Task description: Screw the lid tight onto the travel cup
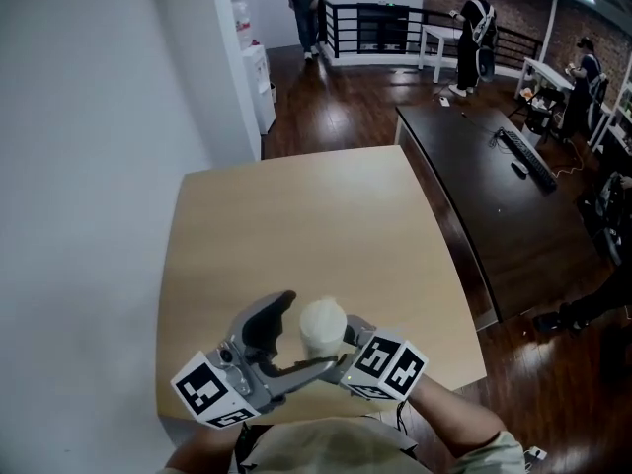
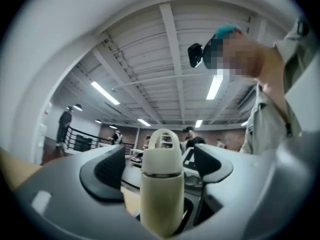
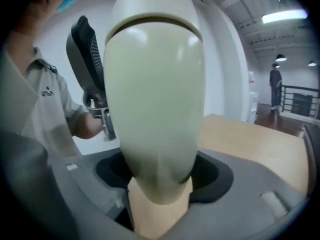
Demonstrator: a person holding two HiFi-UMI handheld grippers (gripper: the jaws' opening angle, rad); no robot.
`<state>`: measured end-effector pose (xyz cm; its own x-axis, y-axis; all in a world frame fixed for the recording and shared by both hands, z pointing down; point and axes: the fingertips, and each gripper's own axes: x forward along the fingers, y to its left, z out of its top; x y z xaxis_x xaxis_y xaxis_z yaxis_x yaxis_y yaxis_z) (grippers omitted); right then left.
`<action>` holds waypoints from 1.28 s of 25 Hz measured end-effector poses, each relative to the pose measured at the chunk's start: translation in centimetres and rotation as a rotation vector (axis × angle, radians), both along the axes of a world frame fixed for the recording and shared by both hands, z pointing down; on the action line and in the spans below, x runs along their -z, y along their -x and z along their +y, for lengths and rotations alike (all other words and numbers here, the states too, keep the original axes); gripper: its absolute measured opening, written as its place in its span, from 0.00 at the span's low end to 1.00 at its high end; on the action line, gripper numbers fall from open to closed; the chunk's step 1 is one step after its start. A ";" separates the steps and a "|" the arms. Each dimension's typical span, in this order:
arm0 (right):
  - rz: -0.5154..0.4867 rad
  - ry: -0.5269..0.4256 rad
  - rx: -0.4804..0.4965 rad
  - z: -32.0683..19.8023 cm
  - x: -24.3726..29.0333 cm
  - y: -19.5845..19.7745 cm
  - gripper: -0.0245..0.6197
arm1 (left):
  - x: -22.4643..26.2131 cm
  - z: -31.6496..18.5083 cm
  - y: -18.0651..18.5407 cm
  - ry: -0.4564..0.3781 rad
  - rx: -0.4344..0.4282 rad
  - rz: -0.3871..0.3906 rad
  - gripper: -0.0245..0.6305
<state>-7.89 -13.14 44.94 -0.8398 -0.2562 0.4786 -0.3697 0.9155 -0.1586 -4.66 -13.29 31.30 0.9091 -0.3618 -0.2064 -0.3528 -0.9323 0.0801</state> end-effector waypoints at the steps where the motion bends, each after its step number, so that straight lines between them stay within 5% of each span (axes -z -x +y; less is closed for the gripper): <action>1: 0.026 -0.026 -0.059 -0.8 -0.4 -0.2 0.51 | -0.3 -0.4 0.0 -0.005 0.064 -0.019 0.67; 4: 0.081 -0.086 -0.186 -2.4 -1.3 -0.3 0.51 | -0.9 -0.9 -0.1 -0.018 0.194 -0.068 0.65; 8: 0.091 -0.103 -0.238 -2.6 -1.9 -0.1 0.51 | -1.6 -1.4 0.0 -0.022 0.278 -0.108 0.60; 18: 0.130 -0.109 -0.187 -1.9 -2.4 0.0 0.51 | -2.1 -1.2 0.6 -0.001 0.230 -0.068 0.46; 26: 0.036 0.029 0.072 2.2 -1.6 0.5 0.51 | -1.4 0.6 -0.2 0.055 -0.018 -0.031 0.49; 32: -0.128 0.159 0.495 8.7 0.8 0.6 0.51 | -0.2 3.8 -1.6 0.168 -0.396 0.030 0.50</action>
